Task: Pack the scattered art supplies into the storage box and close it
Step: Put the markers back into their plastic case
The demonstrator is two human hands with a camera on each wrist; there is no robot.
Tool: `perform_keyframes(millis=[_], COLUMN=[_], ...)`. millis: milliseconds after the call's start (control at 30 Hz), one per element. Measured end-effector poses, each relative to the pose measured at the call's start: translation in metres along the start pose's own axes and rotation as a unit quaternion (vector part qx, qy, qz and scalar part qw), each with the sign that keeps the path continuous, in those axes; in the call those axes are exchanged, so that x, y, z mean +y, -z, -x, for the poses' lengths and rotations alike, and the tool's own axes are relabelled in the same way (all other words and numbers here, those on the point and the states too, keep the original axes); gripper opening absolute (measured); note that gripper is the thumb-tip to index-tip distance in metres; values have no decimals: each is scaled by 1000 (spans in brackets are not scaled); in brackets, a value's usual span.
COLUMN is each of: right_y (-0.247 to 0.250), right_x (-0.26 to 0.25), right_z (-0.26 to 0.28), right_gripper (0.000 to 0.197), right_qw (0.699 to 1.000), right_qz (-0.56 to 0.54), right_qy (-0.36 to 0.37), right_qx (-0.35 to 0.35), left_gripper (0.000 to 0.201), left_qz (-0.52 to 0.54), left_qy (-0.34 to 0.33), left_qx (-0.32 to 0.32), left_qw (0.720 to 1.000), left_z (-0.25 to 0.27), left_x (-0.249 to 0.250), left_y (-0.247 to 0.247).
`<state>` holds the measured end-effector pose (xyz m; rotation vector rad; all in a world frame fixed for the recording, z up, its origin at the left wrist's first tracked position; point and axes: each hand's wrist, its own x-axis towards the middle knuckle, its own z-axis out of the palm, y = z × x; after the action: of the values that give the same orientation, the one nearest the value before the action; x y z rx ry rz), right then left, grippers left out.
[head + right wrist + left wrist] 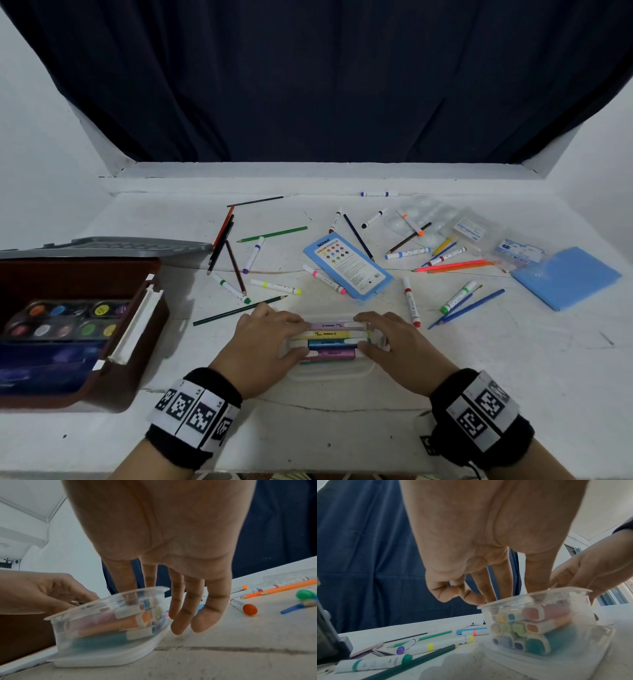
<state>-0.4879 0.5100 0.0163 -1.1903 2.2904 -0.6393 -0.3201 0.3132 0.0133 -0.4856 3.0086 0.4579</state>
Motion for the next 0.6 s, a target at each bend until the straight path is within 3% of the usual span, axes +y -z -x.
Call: perform_keyframes(millis=[367, 500, 600], right_y=[2, 1, 4], right_x=[-2, 0, 0], right_z=[4, 5, 4], right_gripper=[41, 40, 40], right_qw=[1000, 1000, 1000], right_qz=[-1, -6, -7], right_qy=[-9, 0, 14], right_qx=[-22, -4, 19], left_gripper=[68, 45, 58], left_qz=[31, 40, 70], left_qy=[12, 15, 6], left_qx=[-29, -15, 8], left_qw=[999, 999, 998], left_z=[3, 4, 4], left_x=[3, 4, 6], left_y=[7, 10, 11])
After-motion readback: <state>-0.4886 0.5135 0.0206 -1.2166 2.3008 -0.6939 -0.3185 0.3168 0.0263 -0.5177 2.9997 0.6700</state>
